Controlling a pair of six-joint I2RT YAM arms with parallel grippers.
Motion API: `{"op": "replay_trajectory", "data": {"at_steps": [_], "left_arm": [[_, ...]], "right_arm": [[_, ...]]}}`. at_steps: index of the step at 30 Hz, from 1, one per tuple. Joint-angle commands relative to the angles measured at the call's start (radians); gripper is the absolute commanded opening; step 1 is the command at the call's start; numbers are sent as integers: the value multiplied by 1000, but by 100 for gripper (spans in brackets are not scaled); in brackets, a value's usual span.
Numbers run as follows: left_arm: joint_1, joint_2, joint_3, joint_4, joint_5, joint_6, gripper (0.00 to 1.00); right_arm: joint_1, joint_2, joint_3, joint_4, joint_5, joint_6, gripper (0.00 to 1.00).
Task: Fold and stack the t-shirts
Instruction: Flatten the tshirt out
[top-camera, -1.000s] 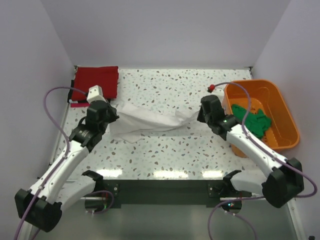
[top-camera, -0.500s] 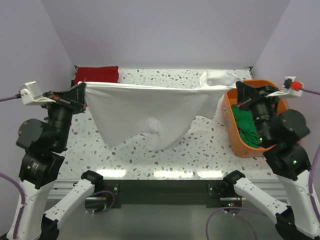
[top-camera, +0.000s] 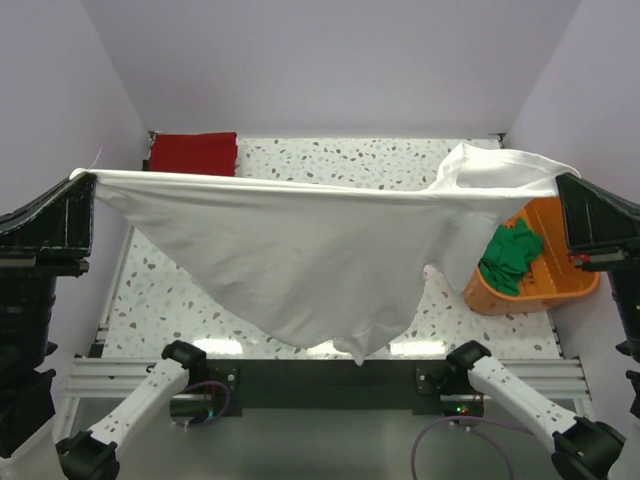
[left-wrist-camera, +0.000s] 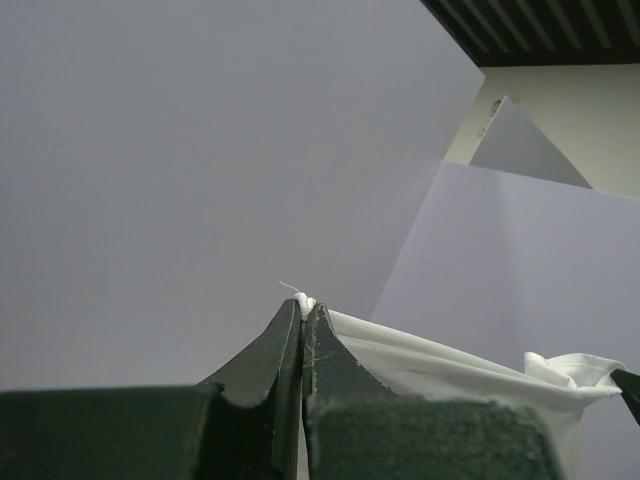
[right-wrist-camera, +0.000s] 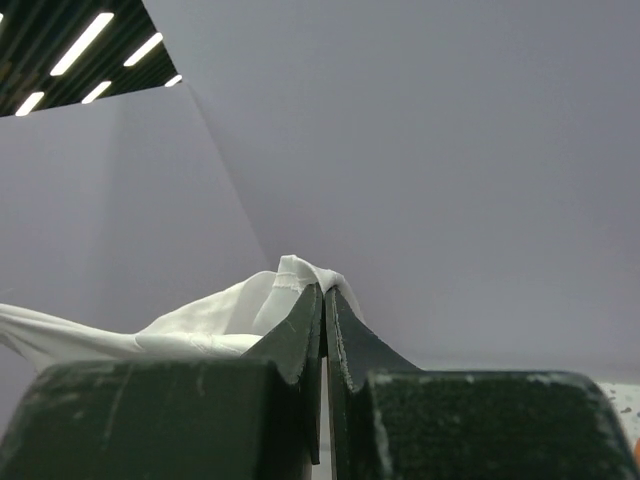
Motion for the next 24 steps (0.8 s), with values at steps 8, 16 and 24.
{"op": "replay_trajectory", "data": {"at_steps": [8, 16, 24], "left_arm": [[40, 85, -15, 4, -117, 34, 0], [53, 440, -251, 22, -517, -3, 0], [207, 937, -405, 307, -222, -12, 0]], "right_arm": [[-2, 91, -20, 11, 152, -77, 0], [-9, 413, -228, 219, 489, -167, 0], [-202, 871, -342, 439, 215, -112, 0]]}}
